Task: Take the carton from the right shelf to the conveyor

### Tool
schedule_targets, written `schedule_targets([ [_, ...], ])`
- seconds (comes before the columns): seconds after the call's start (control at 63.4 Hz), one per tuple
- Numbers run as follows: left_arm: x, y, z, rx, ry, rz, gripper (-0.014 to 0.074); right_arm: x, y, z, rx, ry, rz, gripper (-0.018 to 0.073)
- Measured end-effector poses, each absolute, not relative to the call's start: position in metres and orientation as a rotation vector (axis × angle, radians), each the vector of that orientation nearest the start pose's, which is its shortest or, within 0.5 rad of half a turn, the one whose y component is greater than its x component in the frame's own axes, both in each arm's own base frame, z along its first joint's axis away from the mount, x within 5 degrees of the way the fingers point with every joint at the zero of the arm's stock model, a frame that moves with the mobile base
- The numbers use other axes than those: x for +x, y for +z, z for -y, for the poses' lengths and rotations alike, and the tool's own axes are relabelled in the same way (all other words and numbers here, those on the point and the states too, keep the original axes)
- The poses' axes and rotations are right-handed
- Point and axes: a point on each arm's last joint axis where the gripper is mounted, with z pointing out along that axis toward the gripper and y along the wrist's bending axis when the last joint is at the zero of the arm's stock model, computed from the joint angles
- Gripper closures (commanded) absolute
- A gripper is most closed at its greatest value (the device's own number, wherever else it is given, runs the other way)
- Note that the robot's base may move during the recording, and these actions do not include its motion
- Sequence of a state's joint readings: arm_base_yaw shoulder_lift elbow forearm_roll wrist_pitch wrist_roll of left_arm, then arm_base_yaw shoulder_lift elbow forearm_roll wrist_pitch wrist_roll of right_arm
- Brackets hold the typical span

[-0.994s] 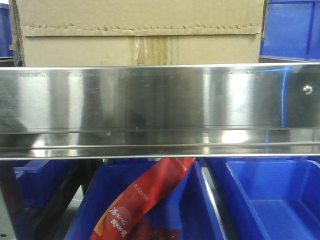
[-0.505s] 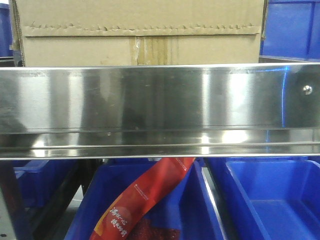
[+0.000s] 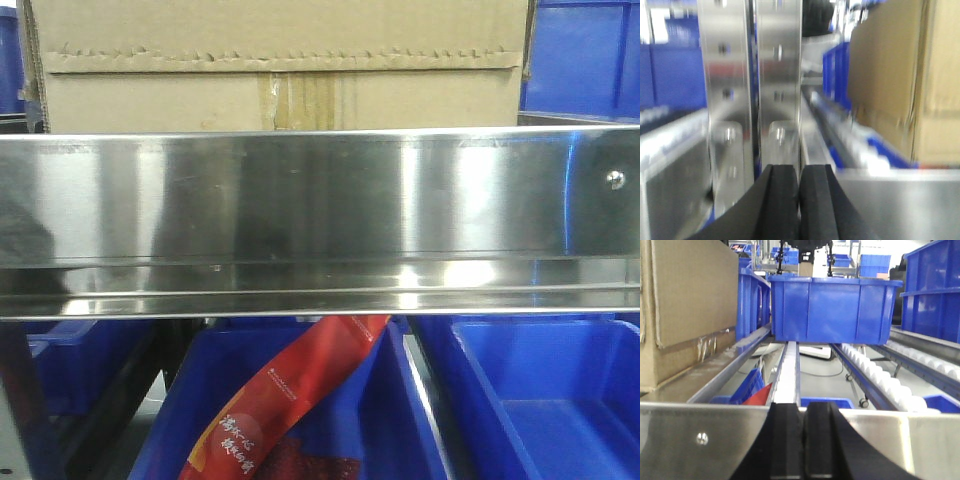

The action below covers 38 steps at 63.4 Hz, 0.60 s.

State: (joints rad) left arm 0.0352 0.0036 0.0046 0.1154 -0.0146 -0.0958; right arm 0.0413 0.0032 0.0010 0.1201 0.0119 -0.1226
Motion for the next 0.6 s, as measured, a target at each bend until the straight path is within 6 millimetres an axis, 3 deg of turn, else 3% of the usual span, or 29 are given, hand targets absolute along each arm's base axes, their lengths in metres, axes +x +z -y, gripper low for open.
schedule_targets([
  [0.158,0.055,0.222,-0.001,-0.005,0.040,-1.412,0.0584,0.054,0.225,-0.002,-0.009,0.058,-1.451,0.0619],
  [0.315,0.046,0.259,-0.002,-0.014,0.049,-1.380,0.0522,0.039,0.273,-0.004,-0.028,0.084,-1.437,0.0581],
  [0.41,0.042,0.289,-0.003,-0.021,0.054,-1.373,0.0429,0.031,0.302,-0.005,-0.041,0.091,-1.438,0.0444],
  [0.489,0.042,0.310,-0.003,-0.027,0.057,-1.391,0.0346,0.030,0.320,-0.006,-0.047,0.099,-1.453,0.0266],
  [0.599,0.053,0.329,-0.004,-0.031,0.064,-1.465,0.0250,0.034,0.340,-0.006,-0.046,0.106,-1.462,0.0075],
])
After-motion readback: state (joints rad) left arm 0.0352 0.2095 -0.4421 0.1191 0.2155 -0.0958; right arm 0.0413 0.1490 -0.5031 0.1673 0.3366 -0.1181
